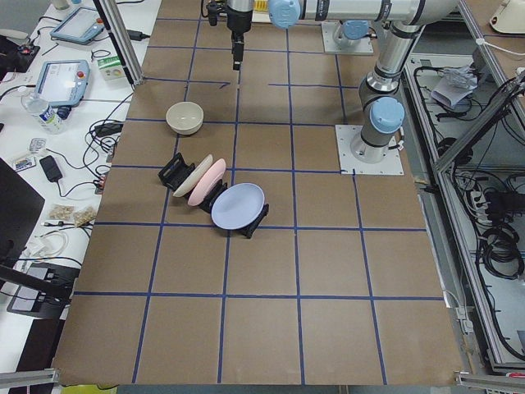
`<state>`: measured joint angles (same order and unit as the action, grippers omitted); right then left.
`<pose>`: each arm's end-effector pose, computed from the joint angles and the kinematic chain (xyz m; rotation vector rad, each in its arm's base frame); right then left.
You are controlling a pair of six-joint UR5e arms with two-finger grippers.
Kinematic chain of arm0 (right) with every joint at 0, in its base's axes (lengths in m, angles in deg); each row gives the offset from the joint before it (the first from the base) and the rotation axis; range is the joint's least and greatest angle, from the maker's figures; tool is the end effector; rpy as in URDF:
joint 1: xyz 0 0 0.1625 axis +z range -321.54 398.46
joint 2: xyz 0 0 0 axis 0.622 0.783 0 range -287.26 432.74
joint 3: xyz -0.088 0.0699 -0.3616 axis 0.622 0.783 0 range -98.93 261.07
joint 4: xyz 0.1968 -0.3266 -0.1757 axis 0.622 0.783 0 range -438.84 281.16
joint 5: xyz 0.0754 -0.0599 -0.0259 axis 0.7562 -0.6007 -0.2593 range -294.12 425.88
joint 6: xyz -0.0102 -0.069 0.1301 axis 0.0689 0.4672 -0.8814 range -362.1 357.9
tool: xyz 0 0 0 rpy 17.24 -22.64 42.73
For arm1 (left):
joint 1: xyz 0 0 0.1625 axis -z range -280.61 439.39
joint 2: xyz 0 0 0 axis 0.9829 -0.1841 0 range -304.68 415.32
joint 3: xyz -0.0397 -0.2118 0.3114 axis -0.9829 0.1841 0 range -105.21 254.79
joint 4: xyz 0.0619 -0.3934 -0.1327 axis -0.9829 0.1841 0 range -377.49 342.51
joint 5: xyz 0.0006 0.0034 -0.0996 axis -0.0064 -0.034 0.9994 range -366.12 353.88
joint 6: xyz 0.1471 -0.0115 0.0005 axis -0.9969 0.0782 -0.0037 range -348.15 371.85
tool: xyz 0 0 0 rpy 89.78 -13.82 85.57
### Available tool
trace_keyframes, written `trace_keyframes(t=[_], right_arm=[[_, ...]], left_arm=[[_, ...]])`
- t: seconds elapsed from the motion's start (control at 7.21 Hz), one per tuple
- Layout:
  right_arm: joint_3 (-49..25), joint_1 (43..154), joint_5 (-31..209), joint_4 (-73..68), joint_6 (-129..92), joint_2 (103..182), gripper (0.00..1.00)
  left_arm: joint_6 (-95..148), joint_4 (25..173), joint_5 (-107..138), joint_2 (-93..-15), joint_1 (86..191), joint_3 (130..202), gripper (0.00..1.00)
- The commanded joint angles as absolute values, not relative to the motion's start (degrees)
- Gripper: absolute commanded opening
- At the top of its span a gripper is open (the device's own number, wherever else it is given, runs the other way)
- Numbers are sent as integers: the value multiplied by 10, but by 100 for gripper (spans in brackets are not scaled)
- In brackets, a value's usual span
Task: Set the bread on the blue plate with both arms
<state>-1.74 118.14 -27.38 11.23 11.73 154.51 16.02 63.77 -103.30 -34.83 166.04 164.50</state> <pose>0.0245 -0.5629 0.3810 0.0953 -3.0878 -0.0441 -0.0842 -0.5260 0.4129 -0.2119 3.0013 -0.2351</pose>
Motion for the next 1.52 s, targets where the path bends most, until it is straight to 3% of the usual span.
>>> trace_keyframes(t=[0.0,0.42,0.83,1.11,1.39], right_arm=[[-49,1071,-279,120,251,1542,100],[-166,959,-277,212,275,1538,100],[-335,917,-279,430,332,1529,100],[-383,909,-320,499,349,1519,100],[-388,895,-332,529,351,1501,100]], left_arm=[[153,629,-1071,-318,1589,1644,100],[41,602,-1094,-313,1518,1675,100],[63,601,-1072,-347,1293,1711,100],[126,566,-1048,-391,1269,1716,100],[127,534,-1047,-448,1248,1716,91]])
